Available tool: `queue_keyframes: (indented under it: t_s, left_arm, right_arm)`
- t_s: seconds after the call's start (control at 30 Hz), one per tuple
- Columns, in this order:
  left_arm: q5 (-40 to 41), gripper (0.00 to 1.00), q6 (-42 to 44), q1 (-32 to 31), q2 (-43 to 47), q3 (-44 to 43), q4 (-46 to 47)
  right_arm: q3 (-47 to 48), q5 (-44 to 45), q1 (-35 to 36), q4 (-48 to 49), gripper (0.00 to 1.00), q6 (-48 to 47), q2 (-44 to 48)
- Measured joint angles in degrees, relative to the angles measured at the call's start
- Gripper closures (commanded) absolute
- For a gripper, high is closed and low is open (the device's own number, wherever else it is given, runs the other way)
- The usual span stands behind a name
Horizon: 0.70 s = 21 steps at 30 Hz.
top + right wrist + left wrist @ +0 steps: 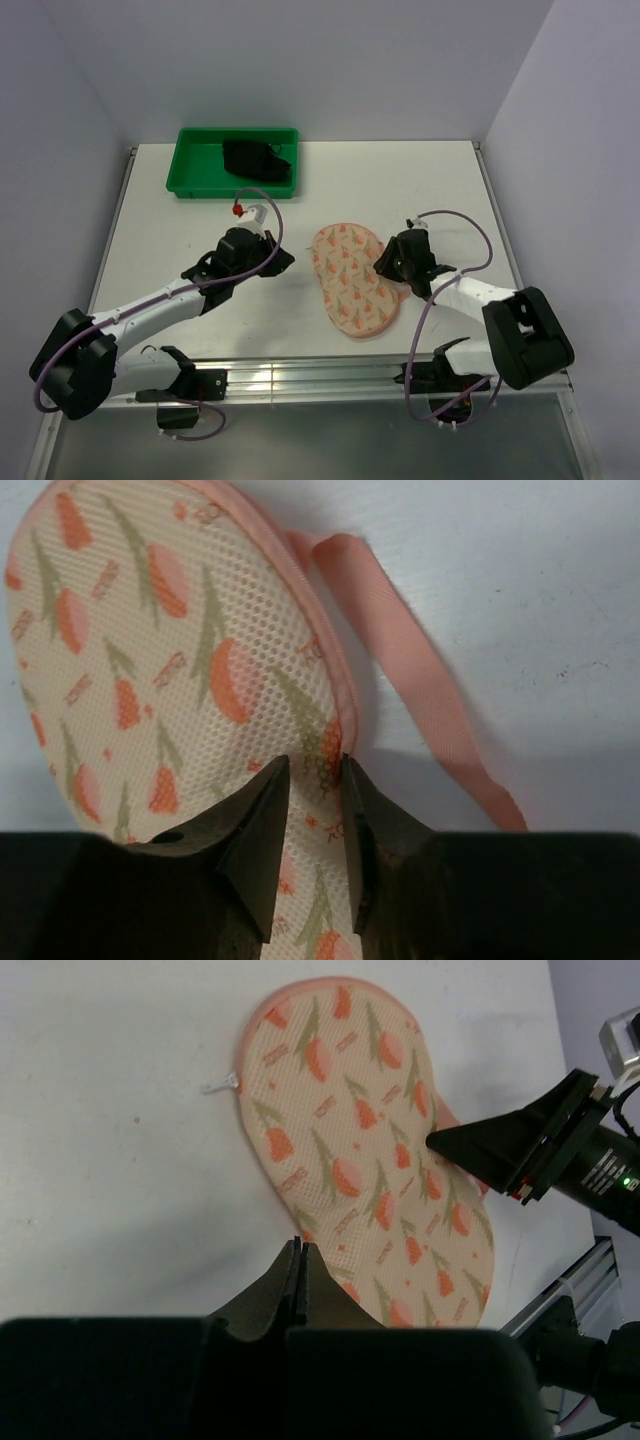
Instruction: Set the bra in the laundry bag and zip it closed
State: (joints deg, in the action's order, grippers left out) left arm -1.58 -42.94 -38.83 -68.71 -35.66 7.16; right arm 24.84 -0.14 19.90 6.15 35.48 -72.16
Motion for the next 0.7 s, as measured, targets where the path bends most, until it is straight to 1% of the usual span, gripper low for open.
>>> queue_keyframes:
  t_s: [0.07,0.1,0.13,0.2,0.3,0.37,0.47,0.53,0.57,0.6,0.63,0.67,0.7]
  left_arm:
    - [-0.09,1.00,-0.02,-0.09,0.00,1.55,0.44]
    - [-0.09,1.00,0.00,-0.17,0.00,2.14,0.46]
    - [-0.09,1.00,0.00,-0.24,0.00,2.62,0.61]
    - [-0.07,1.00,0.02,-0.46,0.00,3.17,0.87]
    - [0.07,1.00,0.04,-0.66,0.22,3.74,1.55]
    - [0.24,1.00,0.20,-0.70,0.24,3.74,1.73]
    - [1.36,1.00,0.48,-0.74,0.24,3.65,1.64]
    - [1.99,1.00,0.79,-0.74,0.22,3.10,1.42]
    - [2.14,1.00,0.98,-0.74,0.09,2.45,1.40]
    - [2.21,1.00,1.31,-0.79,-0.24,1.57,1.42]
    - [2.34,0.99,1.49,-1.01,-0.96,0.35,1.55]
    - [2.56,0.98,1.68,-1.38,-2.10,-1.20,1.68]
    - [2.75,0.97,1.81,-1.90,-3.28,-2.56,1.86]
  right_arm:
    - [0.00,0.04,0.09,1.77,0.72,1.31,-2.80]
    - [0.00,0.13,0.26,2.89,0.82,2.27,-4.07]
    - [0.00,0.20,0.66,4.04,0.89,2.99,-5.18]
    - [-0.02,0.35,1.88,6.75,0.99,5.44,-6.67]
    - [0.02,0.81,4.79,11.41,1.00,10.14,-8.02]
    - [0.98,2.43,7.93,13.22,1.00,12.85,-9.27]
    - [5.42,4.85,12.28,14.75,1.00,16.22,-12.96]
    - [7.28,5.81,13.35,16.33,1.00,18.18,-14.34]
    - [7.48,6.47,13.51,17.35,0.96,19.17,-14.45]
    - [7.39,7.06,13.55,18.03,0.85,19.98,-14.29]
    - [7.04,7.50,13.60,18.64,0.73,20.85,-13.92]
    - [6.49,7.74,13.66,19.23,0.48,21.42,-13.42]
    - [5.77,7.82,13.66,19.37,0.43,21.84,-12.59]
